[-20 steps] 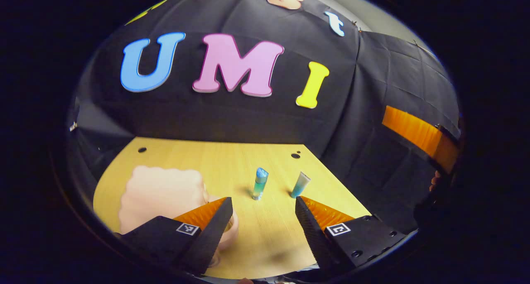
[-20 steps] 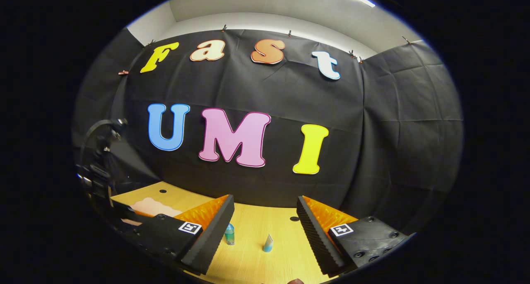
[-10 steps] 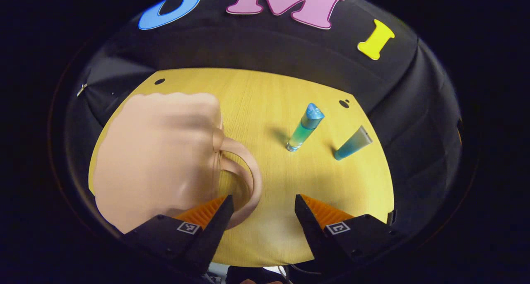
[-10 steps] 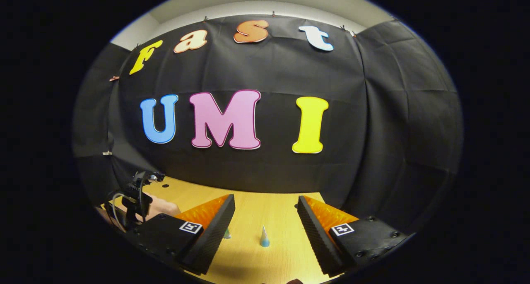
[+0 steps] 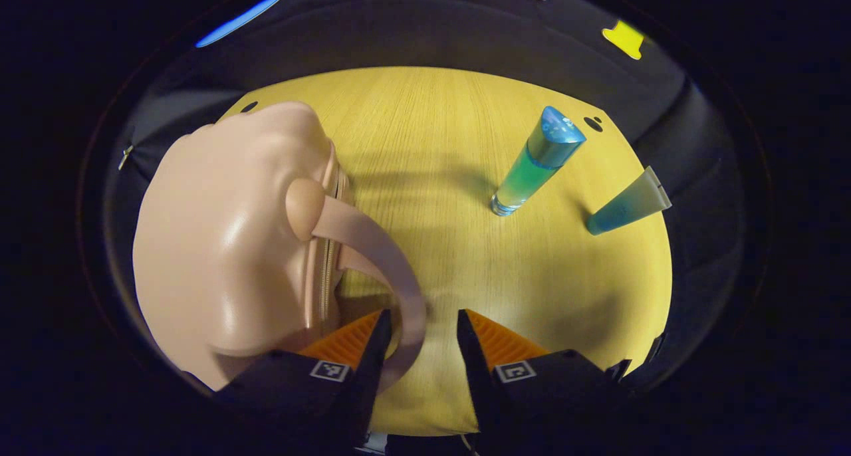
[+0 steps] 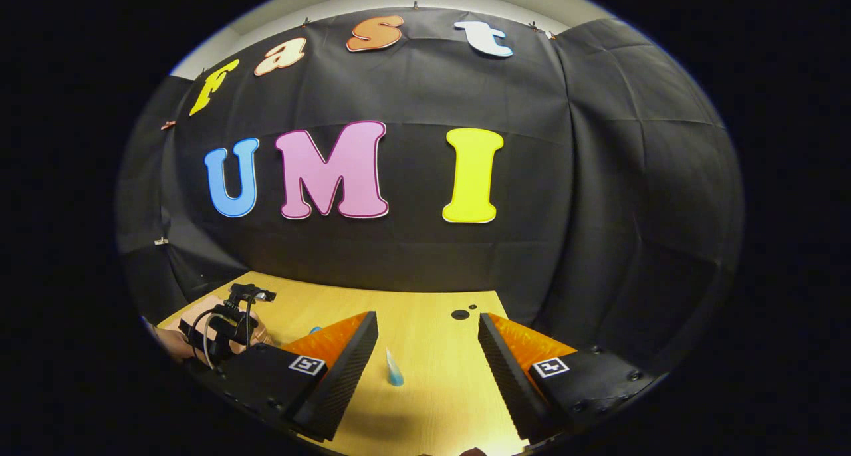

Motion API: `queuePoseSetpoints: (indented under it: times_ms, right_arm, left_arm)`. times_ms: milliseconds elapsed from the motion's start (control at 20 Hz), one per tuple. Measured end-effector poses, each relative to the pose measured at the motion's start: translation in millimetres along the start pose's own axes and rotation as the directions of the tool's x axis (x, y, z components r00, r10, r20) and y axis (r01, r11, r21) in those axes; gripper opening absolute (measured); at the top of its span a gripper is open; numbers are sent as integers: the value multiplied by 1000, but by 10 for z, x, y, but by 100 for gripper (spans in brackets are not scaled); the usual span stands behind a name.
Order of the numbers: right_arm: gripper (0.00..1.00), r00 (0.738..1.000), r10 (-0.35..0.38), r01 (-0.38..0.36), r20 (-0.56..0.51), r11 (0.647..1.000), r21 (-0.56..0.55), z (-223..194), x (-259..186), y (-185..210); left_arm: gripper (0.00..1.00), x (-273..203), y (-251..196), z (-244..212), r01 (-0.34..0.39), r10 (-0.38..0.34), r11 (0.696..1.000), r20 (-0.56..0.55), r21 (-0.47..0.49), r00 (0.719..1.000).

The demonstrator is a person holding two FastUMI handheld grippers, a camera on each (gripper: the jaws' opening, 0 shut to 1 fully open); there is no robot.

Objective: First open the suitcase, pack the skin care products into it, and then close the suitcase.

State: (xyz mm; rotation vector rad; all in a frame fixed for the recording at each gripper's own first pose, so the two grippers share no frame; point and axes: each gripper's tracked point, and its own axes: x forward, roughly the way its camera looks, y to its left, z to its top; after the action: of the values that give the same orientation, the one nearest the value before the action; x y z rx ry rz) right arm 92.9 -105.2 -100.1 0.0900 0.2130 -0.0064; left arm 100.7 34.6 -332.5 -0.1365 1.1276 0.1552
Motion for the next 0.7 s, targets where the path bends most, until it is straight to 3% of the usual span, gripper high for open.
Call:
queuePoseSetpoints:
  times_ms: [50,100,150,250,450,700]
  right_arm:
    - [96,1000,-1,1,-4,1000,3,-14,6,-31]
    - [96,1000,4,-3,-11,1000,6,-37,22,-44]
    - [96,1000,12,-12,-15,1000,6,-58,37,-36]
    - [96,999,33,-32,-26,999,4,-84,45,17]
    - [96,995,103,-103,0,994,-29,-43,104,257]
    - [97,994,104,-100,44,992,-78,154,133,664]
  left_arm:
    - [27,-2,-28,15,39,-39,999,15,36,999]
    - [26,-79,-98,50,79,-82,992,28,94,996]
    - [19,-161,-100,77,84,-90,988,37,129,995]
    - [13,-374,-105,185,99,-108,981,45,169,993]
    - [11,-1040,-28,542,180,-190,979,119,92,974]
    - [11,-2182,1051,928,168,-185,982,267,85,946]
